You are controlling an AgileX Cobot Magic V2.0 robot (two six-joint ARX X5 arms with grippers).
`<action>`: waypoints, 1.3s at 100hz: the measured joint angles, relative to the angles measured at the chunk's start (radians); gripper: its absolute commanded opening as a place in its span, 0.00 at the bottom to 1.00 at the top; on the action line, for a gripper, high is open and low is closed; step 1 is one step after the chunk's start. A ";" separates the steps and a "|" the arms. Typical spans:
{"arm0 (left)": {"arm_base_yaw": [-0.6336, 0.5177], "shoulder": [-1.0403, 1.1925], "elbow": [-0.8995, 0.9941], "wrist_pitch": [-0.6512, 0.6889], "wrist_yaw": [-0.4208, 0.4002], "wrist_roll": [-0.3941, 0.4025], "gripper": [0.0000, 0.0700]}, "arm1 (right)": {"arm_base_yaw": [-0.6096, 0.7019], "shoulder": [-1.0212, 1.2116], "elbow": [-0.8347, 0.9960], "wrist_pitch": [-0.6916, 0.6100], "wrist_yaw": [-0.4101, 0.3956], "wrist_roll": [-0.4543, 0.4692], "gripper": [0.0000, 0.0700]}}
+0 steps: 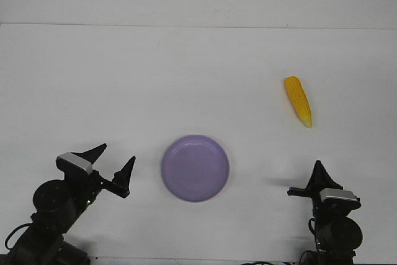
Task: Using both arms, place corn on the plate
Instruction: 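Release the plate and pull the left gripper back toward the robot, then reach the right gripper to the yellow corn cob and grasp it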
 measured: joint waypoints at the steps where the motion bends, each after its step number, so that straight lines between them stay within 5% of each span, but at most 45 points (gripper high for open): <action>1: 0.000 -0.003 0.000 -0.003 -0.002 0.000 0.84 | 0.000 0.000 0.005 -0.003 0.003 0.000 0.00; 25: 0.000 -0.011 0.000 -0.025 -0.018 0.000 0.84 | 0.002 0.081 0.233 -0.076 0.125 -0.015 0.05; 30: 0.000 -0.011 0.000 -0.025 -0.018 0.000 0.84 | 0.002 0.127 0.299 -0.103 0.144 -0.043 0.32; 37: 0.000 -0.011 0.000 -0.025 -0.017 0.000 0.84 | 0.002 0.205 0.400 -0.145 0.169 -0.092 0.88; 40: 0.000 -0.011 0.000 -0.025 -0.017 0.000 0.84 | 0.002 0.242 0.444 -0.164 0.186 -0.107 1.00; 64: 0.000 -0.011 0.000 -0.027 -0.018 0.000 0.84 | 0.002 0.545 0.705 -0.297 0.220 -0.180 1.00; 113: 0.000 -0.011 0.000 -0.035 -0.017 0.000 0.84 | -0.011 1.305 1.145 -0.445 -0.034 -0.217 0.99; 130: 0.000 -0.011 0.000 -0.042 -0.017 -0.001 0.84 | -0.023 1.596 1.345 -0.528 -0.045 -0.238 0.99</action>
